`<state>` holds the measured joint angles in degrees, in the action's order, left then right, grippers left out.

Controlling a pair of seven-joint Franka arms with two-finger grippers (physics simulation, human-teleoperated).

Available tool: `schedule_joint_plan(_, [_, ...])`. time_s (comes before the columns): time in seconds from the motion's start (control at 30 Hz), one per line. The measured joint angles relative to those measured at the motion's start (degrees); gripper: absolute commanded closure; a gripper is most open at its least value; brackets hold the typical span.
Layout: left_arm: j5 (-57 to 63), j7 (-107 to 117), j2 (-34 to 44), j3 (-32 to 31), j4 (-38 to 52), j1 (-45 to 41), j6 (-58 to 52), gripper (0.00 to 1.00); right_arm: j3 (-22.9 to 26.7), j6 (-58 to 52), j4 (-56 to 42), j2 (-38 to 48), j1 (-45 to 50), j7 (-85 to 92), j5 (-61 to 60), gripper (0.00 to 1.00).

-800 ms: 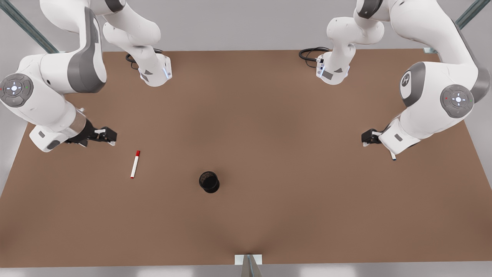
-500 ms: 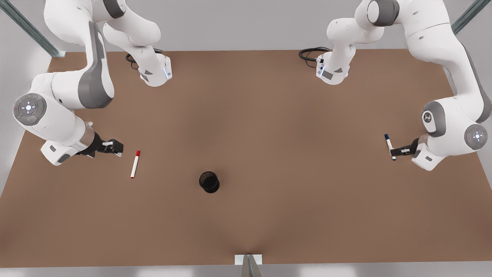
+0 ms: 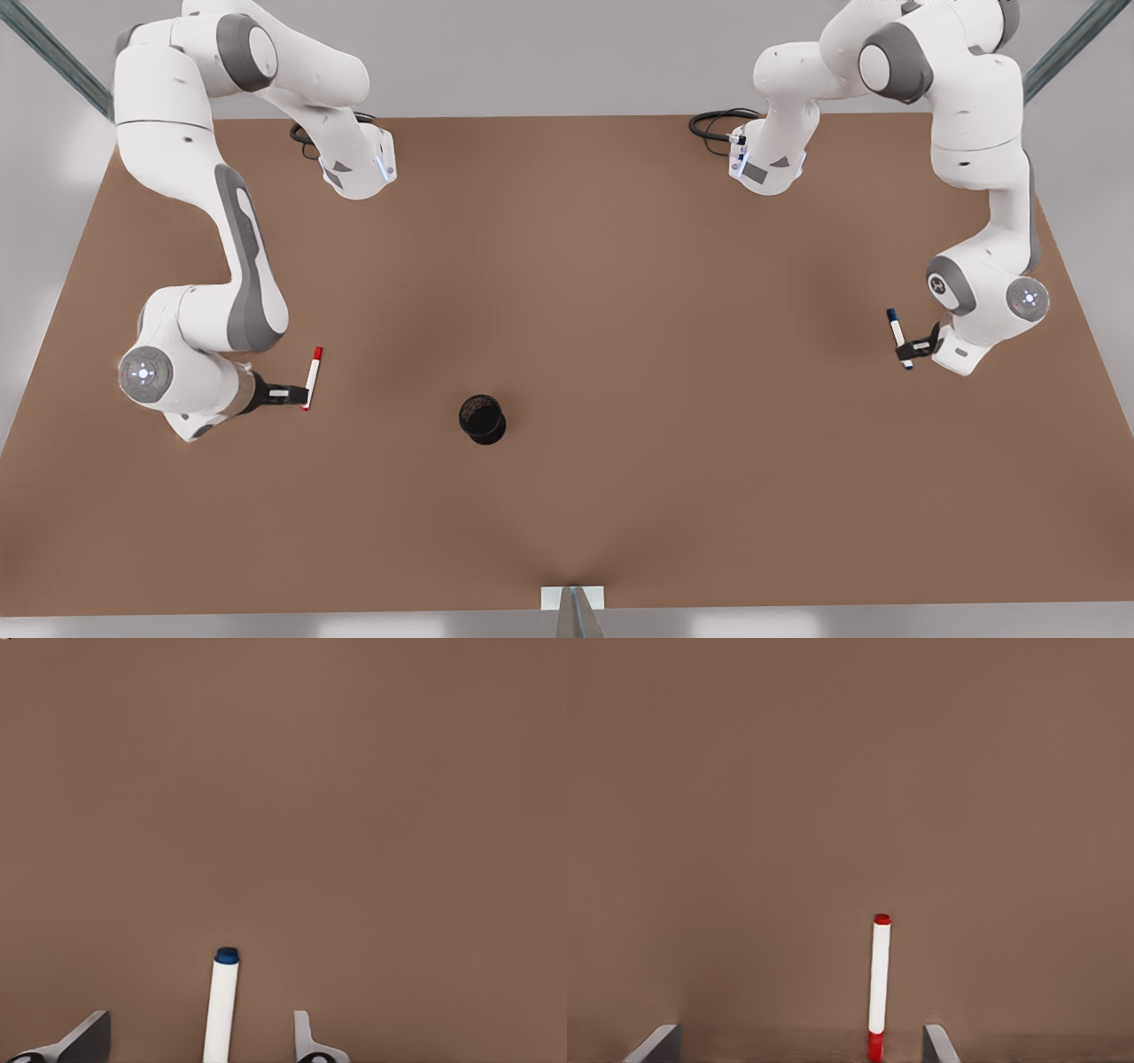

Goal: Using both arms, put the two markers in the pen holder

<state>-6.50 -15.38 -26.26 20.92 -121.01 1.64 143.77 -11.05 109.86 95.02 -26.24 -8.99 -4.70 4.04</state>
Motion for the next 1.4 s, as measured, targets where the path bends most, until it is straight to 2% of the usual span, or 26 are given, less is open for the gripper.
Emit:
schedule_joint_plan(0.07, [-1.4,-1.3,-1.0,-0.4,-0.1,-0.1,1.5,0.00,-0.1,2.5,3.6,-0.3,-0.4,-0.5,0.0,0.00])
schedule_joint_plan(0.2, [-3.5,-3.6,-2.6,-0.6,0.1,-0.1,3.3,0.08,0.2,7.7,4.8,-4.4,-2.6,-1.6,0.3,0.00])
schedule_joint_plan(0.37, [-5.5,-5.8,-4.8,-1.0,0.8,0.1,4.5,0.24,0.3,12.9,5.0,-8.4,-3.8,-2.6,0.6,0.01])
schedule_joint_plan(0.4, [-5.7,-6.1,-5.1,-1.0,0.9,0.1,4.7,0.27,0.3,13.7,5.0,-9.0,-3.9,-2.8,1.2,0.06])
schedule_joint_plan(0.47, [-6.0,-6.8,-5.4,-1.1,1.0,0.2,4.9,0.29,0.2,15.4,4.9,-10.3,-4.0,-3.1,2.2,0.10])
schedule_joint_plan(0.53, [-6.2,-7.4,-5.7,-1.1,1.0,0.2,5.1,0.35,0.3,16.6,4.9,-11.1,-4.4,-3.4,2.9,0.13])
schedule_joint_plan(0.6, [-6.3,-8.0,-5.8,-1.1,1.1,0.2,5.2,0.47,0.3,17.5,5.0,-11.3,-4.5,-3.6,3.2,0.17])
schedule_joint_plan(0.63, [-6.3,-8.2,-5.8,-1.1,1.1,0.2,5.3,0.51,0.3,17.8,5.1,-11.3,-4.5,-3.7,3.4,0.17])
schedule_joint_plan(0.7, [-6.4,-8.8,-5.8,-1.1,1.1,0.2,5.4,0.58,0.3,18.2,5.8,-11.1,-4.4,-3.8,3.7,0.25])
schedule_joint_plan(0.93, [-6.3,-10.2,-5.8,-1.0,1.2,0.1,5.5,0.74,0.2,18.9,7.5,-10.7,-4.4,-4.0,4.4,0.30])
schedule_joint_plan(0.97, [-6.2,-10.3,-5.8,-1.0,1.2,0.1,5.6,0.77,0.2,18.9,7.6,-10.8,-4.4,-4.0,4.4,0.35])
schedule_joint_plan(1.07, [-6.0,-10.4,-5.8,-1.0,1.3,0.0,5.7,0.79,0.2,19.0,7.6,-10.8,-4.5,-4.0,4.6,0.40])
schedule_joint_plan(1.17, [-5.6,-10.5,-3.9,-0.8,2.9,-0.5,4.8,0.79,0.2,19.2,7.8,-11.1,-4.6,-4.1,5.0,0.40])
schedule_joint_plan(1.4, [-4.9,-9.8,-1.5,0.5,15.9,-5.8,-9.4,0.79,-0.2,19.6,9.8,-10.4,-4.8,-4.0,5.7,0.45])
